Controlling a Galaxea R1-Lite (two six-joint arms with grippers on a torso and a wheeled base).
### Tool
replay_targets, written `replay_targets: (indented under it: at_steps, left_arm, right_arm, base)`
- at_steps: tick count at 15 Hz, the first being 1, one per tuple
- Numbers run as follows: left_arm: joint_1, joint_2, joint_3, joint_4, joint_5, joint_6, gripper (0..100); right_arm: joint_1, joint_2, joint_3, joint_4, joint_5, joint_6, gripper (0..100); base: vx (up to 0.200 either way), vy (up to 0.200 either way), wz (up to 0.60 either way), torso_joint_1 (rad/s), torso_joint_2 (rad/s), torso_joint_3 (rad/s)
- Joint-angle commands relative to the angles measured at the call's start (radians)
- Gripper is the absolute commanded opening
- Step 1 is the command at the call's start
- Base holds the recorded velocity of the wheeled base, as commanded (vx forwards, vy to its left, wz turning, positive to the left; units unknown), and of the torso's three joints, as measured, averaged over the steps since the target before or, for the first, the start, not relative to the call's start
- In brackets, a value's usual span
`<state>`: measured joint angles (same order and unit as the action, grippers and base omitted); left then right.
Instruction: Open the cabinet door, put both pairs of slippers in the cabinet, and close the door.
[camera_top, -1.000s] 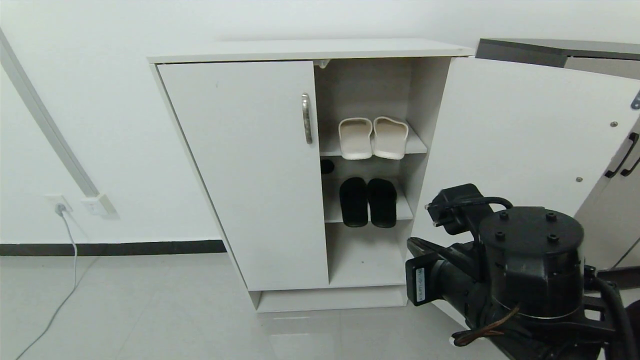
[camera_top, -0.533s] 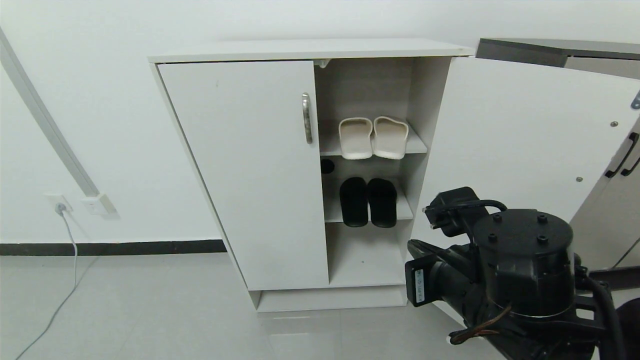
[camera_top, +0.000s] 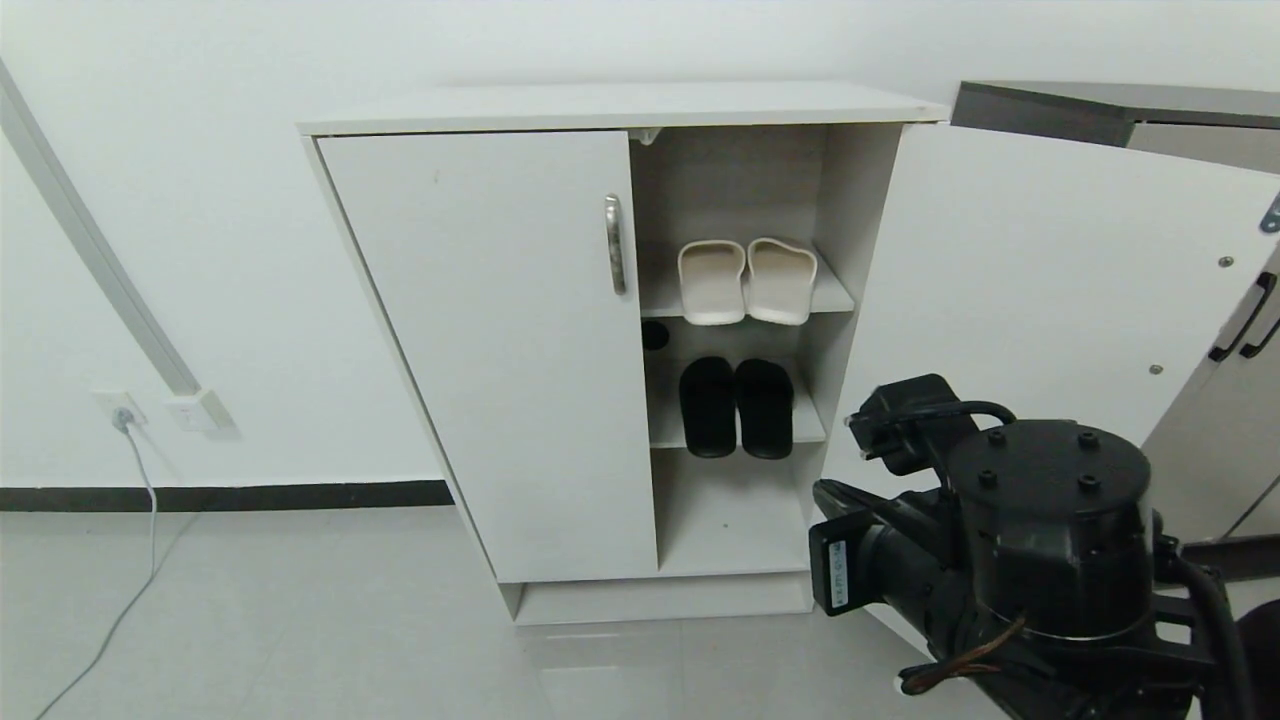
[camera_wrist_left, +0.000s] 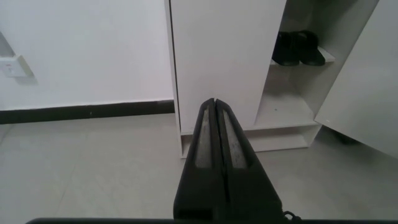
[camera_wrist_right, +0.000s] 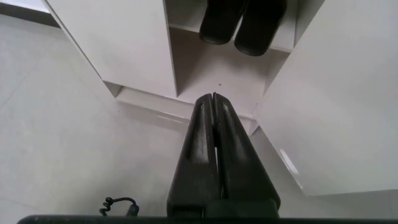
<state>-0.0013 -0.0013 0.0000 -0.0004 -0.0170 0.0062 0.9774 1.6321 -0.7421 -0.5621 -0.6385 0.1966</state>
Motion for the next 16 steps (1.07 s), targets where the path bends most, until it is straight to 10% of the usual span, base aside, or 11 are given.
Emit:
replay_targets:
  at_steps: [1, 16]
  left_arm:
    - [0.0, 0.001, 0.0, 0.0, 0.0, 0.0, 0]
    - [0.0, 0.001, 0.0, 0.0, 0.0, 0.0, 0]
  right_arm:
    - [0.0, 0.003, 0.001, 0.002, 0.0, 0.0, 0]
    - [0.0, 0.002, 0.003, -0.001, 0.003, -0.011, 0]
  base:
    - [0.0, 0.0, 0.0, 0.017, -0.14, -0.354]
    - [0.0, 0.0, 0.0, 0.116, -0.48, -0.338]
